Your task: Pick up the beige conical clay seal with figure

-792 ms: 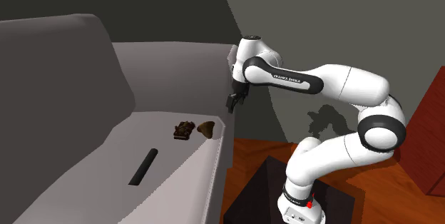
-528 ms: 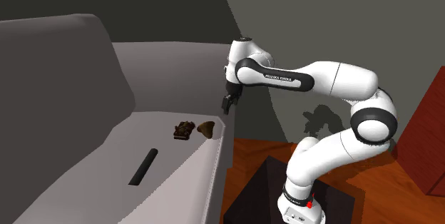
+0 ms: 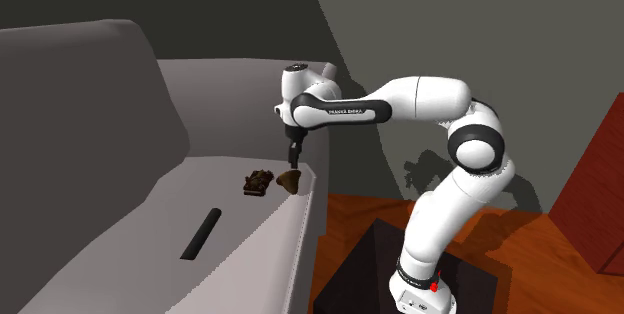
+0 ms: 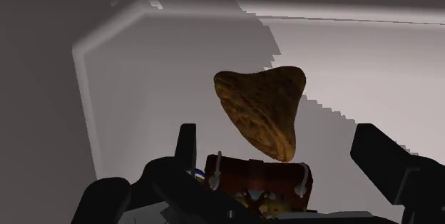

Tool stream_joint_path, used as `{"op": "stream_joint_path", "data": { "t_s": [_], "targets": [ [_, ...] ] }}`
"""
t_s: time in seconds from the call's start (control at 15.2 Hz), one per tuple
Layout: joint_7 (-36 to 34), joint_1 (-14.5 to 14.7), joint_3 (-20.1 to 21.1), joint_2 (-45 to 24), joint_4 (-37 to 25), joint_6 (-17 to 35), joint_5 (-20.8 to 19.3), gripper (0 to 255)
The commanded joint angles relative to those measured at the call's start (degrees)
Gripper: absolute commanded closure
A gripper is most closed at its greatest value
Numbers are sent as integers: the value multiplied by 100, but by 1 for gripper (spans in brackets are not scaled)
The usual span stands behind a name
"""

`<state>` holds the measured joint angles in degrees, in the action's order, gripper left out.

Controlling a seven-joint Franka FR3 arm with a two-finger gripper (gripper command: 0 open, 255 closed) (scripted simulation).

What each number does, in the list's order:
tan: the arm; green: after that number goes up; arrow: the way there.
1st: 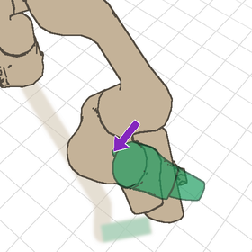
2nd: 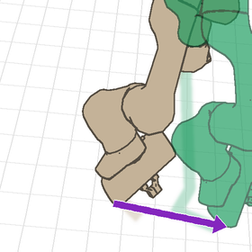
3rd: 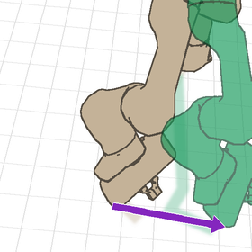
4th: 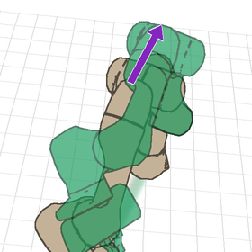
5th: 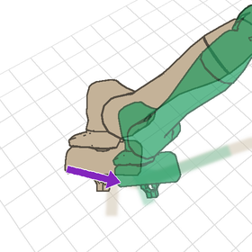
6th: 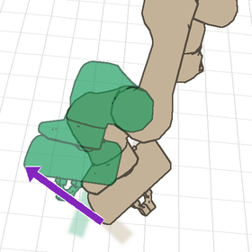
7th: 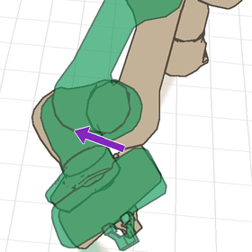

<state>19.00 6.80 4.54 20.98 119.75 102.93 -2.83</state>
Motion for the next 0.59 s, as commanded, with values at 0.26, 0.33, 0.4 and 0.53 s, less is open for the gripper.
{"op": "stream_joint_path", "data": {
  "t_s": [0.26, 0.33, 0.4, 0.53],
  "targets": [
    [530, 184, 141, -686, -259, 235, -179, 0],
    [523, 184, 142, -688, -184, 312, -181, 0],
    [516, 184, 142, -692, -111, 388, -183, 0],
    [501, 184, 143, -702, 32, 542, -188, 0]
  ]
}}
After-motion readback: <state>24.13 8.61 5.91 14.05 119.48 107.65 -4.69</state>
